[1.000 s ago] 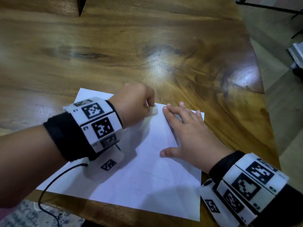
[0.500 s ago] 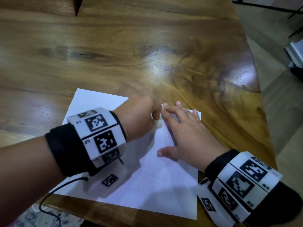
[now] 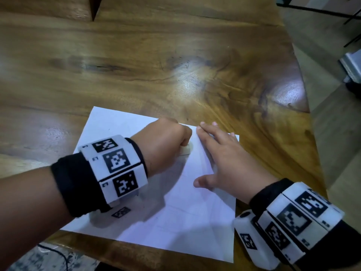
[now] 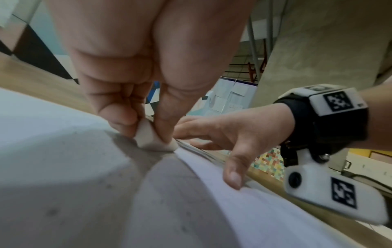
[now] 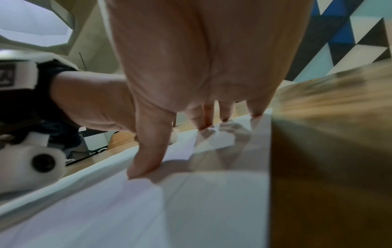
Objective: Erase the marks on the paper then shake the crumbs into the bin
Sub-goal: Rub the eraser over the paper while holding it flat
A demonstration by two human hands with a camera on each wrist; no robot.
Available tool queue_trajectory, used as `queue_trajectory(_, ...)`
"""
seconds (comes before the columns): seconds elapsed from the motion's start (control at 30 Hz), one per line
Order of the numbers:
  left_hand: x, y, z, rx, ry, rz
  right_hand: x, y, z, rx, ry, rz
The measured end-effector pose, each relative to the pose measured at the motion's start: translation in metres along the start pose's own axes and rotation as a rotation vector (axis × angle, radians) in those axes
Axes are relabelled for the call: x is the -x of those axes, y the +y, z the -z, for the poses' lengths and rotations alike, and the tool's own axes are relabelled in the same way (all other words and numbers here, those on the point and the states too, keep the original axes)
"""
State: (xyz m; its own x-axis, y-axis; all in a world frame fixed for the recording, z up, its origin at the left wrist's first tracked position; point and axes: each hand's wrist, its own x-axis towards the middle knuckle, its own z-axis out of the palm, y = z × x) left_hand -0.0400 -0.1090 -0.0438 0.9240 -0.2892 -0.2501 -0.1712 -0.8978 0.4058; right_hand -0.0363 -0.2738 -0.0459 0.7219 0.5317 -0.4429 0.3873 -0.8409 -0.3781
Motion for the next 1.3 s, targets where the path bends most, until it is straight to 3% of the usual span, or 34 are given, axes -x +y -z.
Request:
queue_trajectory(0.1,0.002,0.003,0.000,-0.010,0.023,0.008,0.005,0.009,0.005,0.003,-0.003,-0.005)
queue_trajectory(0.2,-0.005,0.001,0.015,0.108,-0.053,0.091,0.007,0.010,0.004,0.012,-0.027,0.003)
queue_trajectory(0.37,-0.027,-0.001,0.023,0.196,0.103,0.147,0.007,0.010,0.002,0.017,-0.032,0.006)
queue_trajectory(0.53,-0.013,0.011,0.009,0.166,-0.088,0.044,0.008,0.010,0.002,0.000,-0.032,0.008)
queue_trajectory(0.7,-0.028,0.009,0.019,0.148,0.066,0.103,0.007,0.011,0.001,0.001,-0.026,0.010)
queue_trajectory(0.83,-0.016,0.020,0.007,0.121,-0.097,-0.007,0.006,0.012,0.001,-0.002,-0.020,0.010)
queue_trajectory(1.0,-0.032,0.012,0.019,0.137,0.084,0.082,0.007,0.012,0.001,0.010,-0.024,0.015)
queue_trajectory(1.17,-0.016,0.023,0.007,0.109,-0.099,-0.011,0.007,0.011,0.001,-0.004,-0.016,0.011)
queue_trajectory(1.3,-0.034,0.014,0.020,0.140,0.096,0.081,0.007,0.012,0.001,0.014,-0.022,0.013)
